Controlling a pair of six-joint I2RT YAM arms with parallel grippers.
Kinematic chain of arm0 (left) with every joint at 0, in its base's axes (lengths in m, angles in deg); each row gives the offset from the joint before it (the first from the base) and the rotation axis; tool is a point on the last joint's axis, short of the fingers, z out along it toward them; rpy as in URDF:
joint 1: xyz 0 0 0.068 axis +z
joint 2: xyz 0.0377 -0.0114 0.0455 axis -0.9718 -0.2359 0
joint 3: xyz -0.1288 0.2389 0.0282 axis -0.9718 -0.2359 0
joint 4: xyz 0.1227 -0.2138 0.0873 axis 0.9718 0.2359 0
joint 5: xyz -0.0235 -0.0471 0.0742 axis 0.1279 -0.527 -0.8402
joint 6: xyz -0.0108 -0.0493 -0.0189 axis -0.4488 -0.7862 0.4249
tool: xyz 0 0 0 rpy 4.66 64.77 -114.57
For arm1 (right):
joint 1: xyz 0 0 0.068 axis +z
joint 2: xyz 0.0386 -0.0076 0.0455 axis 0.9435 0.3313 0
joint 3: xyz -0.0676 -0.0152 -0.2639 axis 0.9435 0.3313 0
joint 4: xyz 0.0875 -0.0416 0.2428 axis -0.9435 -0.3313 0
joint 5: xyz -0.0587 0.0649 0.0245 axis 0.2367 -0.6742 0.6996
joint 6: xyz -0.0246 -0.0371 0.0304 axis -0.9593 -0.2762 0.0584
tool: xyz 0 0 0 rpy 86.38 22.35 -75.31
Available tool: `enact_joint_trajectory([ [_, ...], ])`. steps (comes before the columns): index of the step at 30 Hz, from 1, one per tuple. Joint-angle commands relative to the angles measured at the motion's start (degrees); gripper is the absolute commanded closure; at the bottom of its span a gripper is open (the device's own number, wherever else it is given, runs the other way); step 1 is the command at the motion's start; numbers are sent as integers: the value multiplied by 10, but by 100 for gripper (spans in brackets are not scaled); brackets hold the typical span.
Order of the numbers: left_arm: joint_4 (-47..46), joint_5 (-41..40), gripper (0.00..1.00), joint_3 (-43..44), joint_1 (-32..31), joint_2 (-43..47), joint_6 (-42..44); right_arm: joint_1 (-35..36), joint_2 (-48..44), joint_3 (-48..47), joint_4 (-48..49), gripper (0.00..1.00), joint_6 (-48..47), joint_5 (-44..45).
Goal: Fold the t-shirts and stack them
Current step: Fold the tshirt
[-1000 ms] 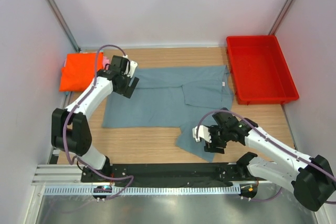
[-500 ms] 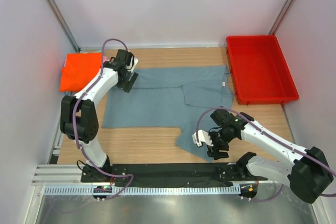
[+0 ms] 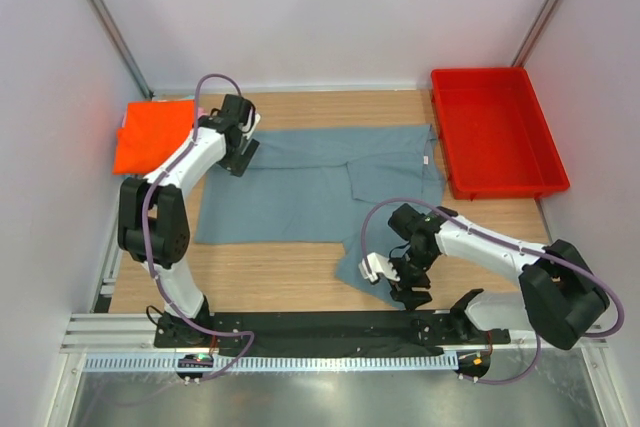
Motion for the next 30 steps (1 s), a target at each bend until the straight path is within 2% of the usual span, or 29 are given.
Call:
enact_joint_trajectory([
  [1,-3,-13,16,21,8,-2,2,11,-20,34,58,34,-2,4],
  [5,-6,-14,16,26,10,-13,-1,42,-67,67,111,36,35,19],
  [9,-7,-14,16,27,11,-19,-5,70,-53,66,135,45,73,39],
  [21,-4,-19,16,34,16,-24,-8,119,-45,71,169,58,120,77],
  [23,-2,-20,16,36,18,-24,-8,126,-37,71,173,65,131,89],
  [25,-2,-20,16,36,19,-17,-9,134,-26,75,186,80,146,109],
  [27,-1,-17,16,34,21,-13,-9,135,-8,66,185,82,150,112],
  [29,-2,-15,16,33,25,-8,-8,138,-4,69,196,95,158,126],
  [30,-2,-12,16,31,26,-6,-10,139,-6,70,196,96,160,127],
])
